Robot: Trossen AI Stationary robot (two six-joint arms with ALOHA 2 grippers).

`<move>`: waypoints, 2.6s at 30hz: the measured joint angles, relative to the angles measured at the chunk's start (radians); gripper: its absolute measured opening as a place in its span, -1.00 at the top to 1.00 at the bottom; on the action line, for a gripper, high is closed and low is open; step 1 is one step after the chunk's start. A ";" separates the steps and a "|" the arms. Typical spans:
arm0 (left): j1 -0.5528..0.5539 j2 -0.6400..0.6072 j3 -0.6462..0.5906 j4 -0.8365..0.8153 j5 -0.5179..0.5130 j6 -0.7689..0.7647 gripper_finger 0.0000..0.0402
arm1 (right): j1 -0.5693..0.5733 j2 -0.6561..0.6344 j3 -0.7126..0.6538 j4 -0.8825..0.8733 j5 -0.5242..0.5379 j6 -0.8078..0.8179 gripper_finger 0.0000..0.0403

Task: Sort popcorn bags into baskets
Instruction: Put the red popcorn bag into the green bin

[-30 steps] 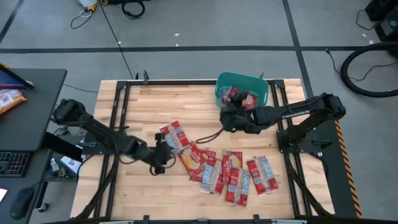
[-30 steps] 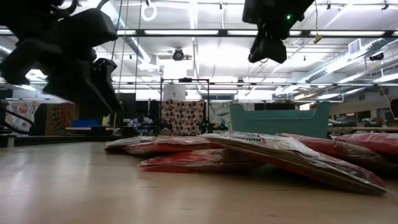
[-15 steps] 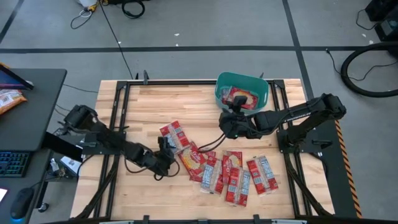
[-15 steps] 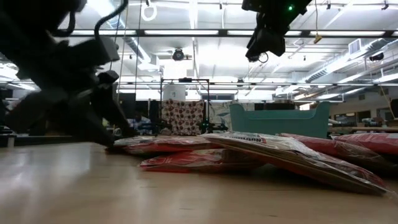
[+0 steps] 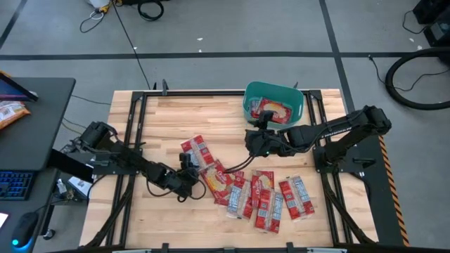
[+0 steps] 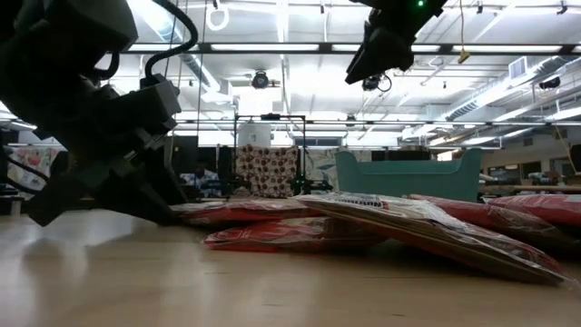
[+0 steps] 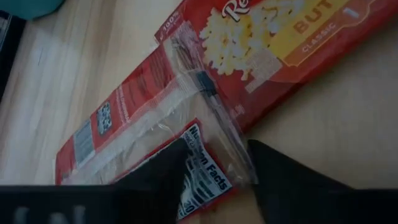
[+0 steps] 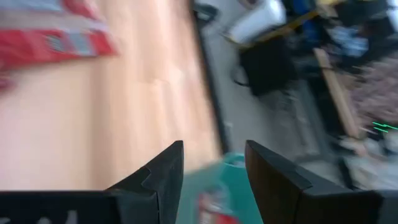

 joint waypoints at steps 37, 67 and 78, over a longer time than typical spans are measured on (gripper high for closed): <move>0.006 -0.463 -0.003 0.189 0.068 0.140 0.96 | 0.097 0.279 0.005 0.676 -0.450 -0.189 -0.02; -0.003 -0.471 -0.001 0.352 -0.004 0.309 0.43 | 0.061 0.277 0.004 0.589 -0.447 -0.133 0.88; 0.001 -0.630 -0.001 0.188 0.038 0.213 0.10 | 0.062 0.136 0.004 0.369 -0.165 -0.093 0.86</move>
